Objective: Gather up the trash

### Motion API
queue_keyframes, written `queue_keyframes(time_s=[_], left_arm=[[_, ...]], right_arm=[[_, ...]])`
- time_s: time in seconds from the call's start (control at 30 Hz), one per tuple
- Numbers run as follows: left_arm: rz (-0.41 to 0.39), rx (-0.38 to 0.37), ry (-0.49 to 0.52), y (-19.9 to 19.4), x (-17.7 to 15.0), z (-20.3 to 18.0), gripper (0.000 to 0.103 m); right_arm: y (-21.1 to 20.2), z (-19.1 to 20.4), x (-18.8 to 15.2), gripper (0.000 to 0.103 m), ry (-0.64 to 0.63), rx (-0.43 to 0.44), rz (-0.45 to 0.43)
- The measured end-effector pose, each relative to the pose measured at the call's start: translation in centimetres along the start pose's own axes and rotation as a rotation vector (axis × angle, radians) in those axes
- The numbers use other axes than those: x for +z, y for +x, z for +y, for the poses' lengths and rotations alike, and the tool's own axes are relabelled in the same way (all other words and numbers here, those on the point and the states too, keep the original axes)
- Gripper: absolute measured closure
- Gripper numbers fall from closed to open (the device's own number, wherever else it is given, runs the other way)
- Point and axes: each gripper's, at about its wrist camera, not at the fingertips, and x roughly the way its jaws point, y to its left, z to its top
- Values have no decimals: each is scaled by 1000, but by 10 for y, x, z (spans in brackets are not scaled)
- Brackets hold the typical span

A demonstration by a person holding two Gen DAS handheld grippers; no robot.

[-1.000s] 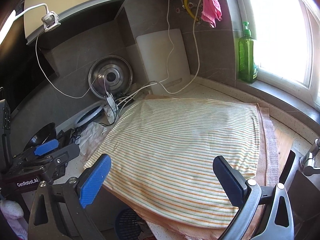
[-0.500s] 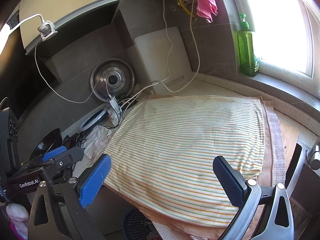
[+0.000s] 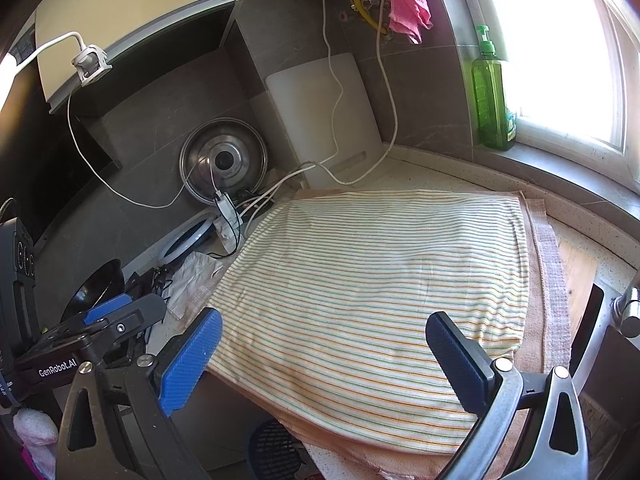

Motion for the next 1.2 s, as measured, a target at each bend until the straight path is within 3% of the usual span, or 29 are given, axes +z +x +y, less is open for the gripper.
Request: queue_keyframes(time_s=[1.2], left_arm=[[-4, 17, -4, 5, 4, 6, 1]], right_arm=[[16, 5, -4, 0, 34, 5, 37]])
